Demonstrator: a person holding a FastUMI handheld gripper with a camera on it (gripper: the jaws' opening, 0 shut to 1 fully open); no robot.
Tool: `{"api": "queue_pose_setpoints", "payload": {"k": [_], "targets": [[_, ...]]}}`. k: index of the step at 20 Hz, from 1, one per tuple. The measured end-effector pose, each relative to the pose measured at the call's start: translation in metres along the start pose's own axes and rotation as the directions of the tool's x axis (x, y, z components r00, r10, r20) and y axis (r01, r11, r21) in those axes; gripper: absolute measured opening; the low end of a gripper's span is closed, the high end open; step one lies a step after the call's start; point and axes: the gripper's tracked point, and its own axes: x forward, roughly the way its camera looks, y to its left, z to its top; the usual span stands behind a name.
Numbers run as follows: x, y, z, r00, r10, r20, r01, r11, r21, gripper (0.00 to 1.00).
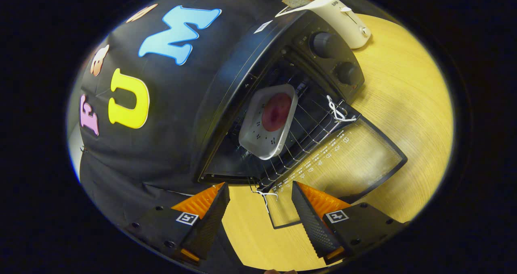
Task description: Open the toaster oven, put the food inside, and close the toaster oven door.
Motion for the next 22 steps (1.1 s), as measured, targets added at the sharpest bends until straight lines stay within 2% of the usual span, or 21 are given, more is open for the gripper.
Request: {"api": "queue_pose_setpoints", "payload": {"k": [2,5,10,16,19,22], "targets": [[-0.01,-0.005,-0.005,1.0,-0.025,-0.01,0.024,0.995,-0.092,0.98],[-0.036,-0.021,-0.012,0.994,-0.093,-0.052,0.078,0.967,-0.241,0.98],[-0.06,-0.045,-0.02,0.971,-0.227,-0.077,0.165,0.866,-0.471,0.98],[-0.063,-0.094,-0.055,0.895,-0.421,-0.148,0.232,0.721,-0.653,0.98],[-0.056,-0.107,-0.066,0.865,-0.477,-0.156,0.263,0.696,-0.668,0.99],[-0.047,-0.125,-0.072,0.828,-0.542,-0.145,0.306,0.652,-0.694,0.99]]}}
